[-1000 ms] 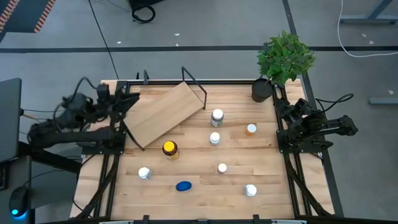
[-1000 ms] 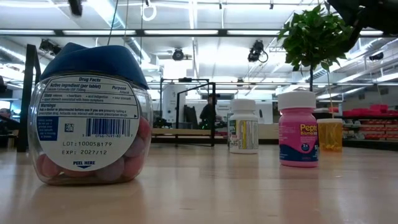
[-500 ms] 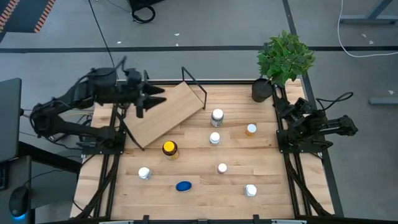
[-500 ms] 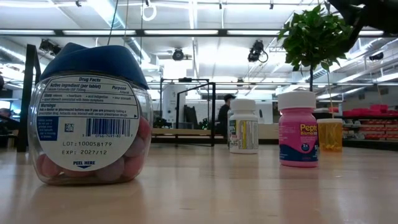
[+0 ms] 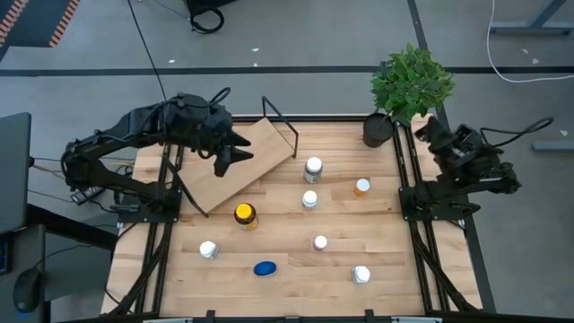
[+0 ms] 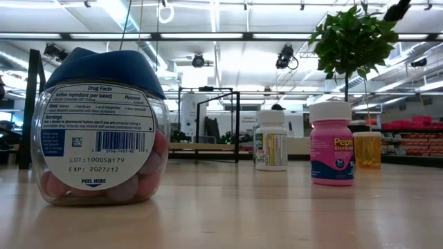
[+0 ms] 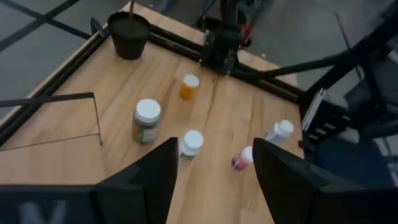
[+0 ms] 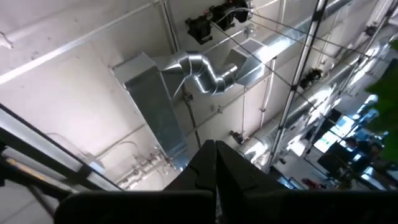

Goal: Pick and place medicine bottles onto shelf by color
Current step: Put the yellow supplement bottle on the shelf

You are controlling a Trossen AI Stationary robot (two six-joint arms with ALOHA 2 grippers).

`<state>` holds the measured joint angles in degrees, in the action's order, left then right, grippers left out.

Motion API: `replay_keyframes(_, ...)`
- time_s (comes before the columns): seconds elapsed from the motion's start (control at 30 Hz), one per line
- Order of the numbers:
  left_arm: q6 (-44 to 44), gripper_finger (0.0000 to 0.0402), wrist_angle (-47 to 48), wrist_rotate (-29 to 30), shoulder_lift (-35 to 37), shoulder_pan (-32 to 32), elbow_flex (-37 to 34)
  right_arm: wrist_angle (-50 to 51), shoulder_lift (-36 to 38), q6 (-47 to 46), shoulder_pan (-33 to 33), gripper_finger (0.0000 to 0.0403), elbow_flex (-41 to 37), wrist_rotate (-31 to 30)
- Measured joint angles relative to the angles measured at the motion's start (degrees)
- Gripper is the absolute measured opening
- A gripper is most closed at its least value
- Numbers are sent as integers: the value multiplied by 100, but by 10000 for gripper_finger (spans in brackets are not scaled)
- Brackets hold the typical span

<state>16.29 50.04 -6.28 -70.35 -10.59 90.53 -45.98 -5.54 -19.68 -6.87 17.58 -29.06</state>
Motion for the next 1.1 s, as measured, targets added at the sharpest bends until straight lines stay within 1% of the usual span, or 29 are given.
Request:
replay_keyframes(0.07, -192, 208, 72, -6, -38, 1, 1, 269, -270, 203, 0, 6, 333, -179)
replay_keyframes(0.13, -531, 207, 220, -71, -73, 38, -1, 915, -630, 322, 0, 6, 686, -261)
replay_keyframes(0.2, -970, 208, 389, -110, -157, 122, -6, 1661, -1114, 332, 0, 8, 1056, -330)
replay_keyframes(0.27, -1272, 216, 573, -113, -230, 226, -2, 2153, -1692, 415, 0, 12, 1386, -523)
replay_keyframes(0.33, -1475, 227, 743, -129, -340, 289, -8, 2251, -2306, 510, 2, 19, 1646, -675)
replay_keyframes(0.4, -1590, 239, 868, -120, -418, 365, -6, 2262, -2928, 592, 2, 30, 1886, -693)
replay_keyframes(0.53, -1889, 264, 1336, -107, -653, 519, -4, 2295, -4038, 488, 0, 71, 2387, -701)
replay_keyframes(0.57, -1946, 269, 1449, -117, -737, 570, -6, 2293, -4282, 451, 0, 83, 2517, -783)
replay_keyframes(0.67, -2002, 281, 1539, -250, -959, 717, -6, 2348, -4907, 133, 46, 119, 2884, -1376)
replay_keyframes(0.77, -2002, 285, 1618, -477, -1147, 869, -4, 2366, -5420, -232, 52, 139, 3198, -1660)
replay_keyframes(0.97, -1950, 286, 2346, -523, -1396, 1244, -8, 2428, -6106, 621, -48, 147, 3716, -1679)
replay_keyframes(1.1, -1870, 286, 2229, -440, -1473, 1550, -6, 3008, -6236, 932, -49, 166, 4010, -1679)
